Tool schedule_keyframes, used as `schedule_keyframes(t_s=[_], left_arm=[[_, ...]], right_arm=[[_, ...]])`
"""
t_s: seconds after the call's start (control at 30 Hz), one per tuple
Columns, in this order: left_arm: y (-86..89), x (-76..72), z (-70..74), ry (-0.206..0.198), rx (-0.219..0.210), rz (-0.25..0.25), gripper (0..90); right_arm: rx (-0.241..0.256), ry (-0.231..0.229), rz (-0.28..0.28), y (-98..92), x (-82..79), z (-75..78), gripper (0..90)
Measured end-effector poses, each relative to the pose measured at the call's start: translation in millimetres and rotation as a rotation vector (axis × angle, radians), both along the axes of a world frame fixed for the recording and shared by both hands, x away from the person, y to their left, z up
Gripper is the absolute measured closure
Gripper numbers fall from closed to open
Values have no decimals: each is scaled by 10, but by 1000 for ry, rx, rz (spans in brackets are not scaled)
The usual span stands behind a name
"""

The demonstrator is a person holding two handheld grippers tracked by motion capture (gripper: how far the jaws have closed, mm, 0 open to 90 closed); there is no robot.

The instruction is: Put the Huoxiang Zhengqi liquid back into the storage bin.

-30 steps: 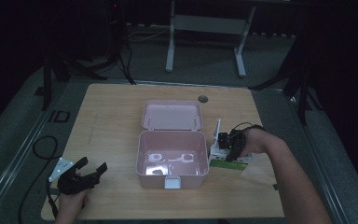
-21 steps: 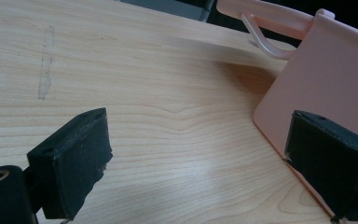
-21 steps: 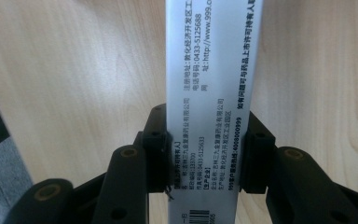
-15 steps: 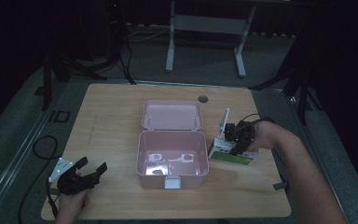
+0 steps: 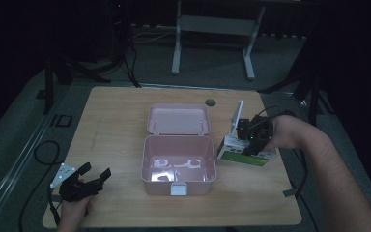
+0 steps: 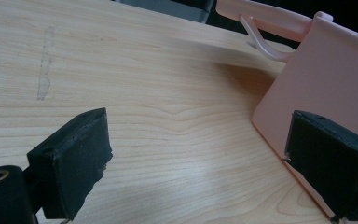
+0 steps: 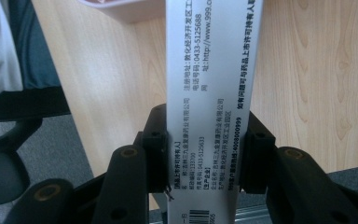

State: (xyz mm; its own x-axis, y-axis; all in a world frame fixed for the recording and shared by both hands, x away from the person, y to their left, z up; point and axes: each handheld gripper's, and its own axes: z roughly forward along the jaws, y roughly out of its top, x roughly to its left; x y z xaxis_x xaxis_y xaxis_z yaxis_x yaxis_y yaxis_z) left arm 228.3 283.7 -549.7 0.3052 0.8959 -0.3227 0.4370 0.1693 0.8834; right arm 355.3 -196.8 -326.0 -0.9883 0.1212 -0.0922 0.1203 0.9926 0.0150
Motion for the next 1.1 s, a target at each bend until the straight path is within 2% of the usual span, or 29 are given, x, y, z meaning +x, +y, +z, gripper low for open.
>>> schedule_keyframes(t_s=[0.07, 0.2, 0.43, 0.63, 0.87, 1.1], left_arm=[[-3, 2, -1, 1, 1, 0, 70], [0, 1, -1, 0, 0, 1, 70], [0, 4, -2, 0, 0, 1, 70], [16, 5, 0, 1, -2, 5, 70], [16, 3, 0, -2, -4, -1, 70], [17, 3, 1, -2, -8, 0, 70]], right_arm=[[12, 4, -11, 20, -21, 42, 616], [33, 8, 9, 68, -70, 95, 616], [4, 16, 54, 247, -148, 106, 616], [18, 39, 72, 450, -163, 98, 616], [2, 26, 108, 726, -201, 92, 617], [-18, 25, 120, 876, -201, 80, 616]])
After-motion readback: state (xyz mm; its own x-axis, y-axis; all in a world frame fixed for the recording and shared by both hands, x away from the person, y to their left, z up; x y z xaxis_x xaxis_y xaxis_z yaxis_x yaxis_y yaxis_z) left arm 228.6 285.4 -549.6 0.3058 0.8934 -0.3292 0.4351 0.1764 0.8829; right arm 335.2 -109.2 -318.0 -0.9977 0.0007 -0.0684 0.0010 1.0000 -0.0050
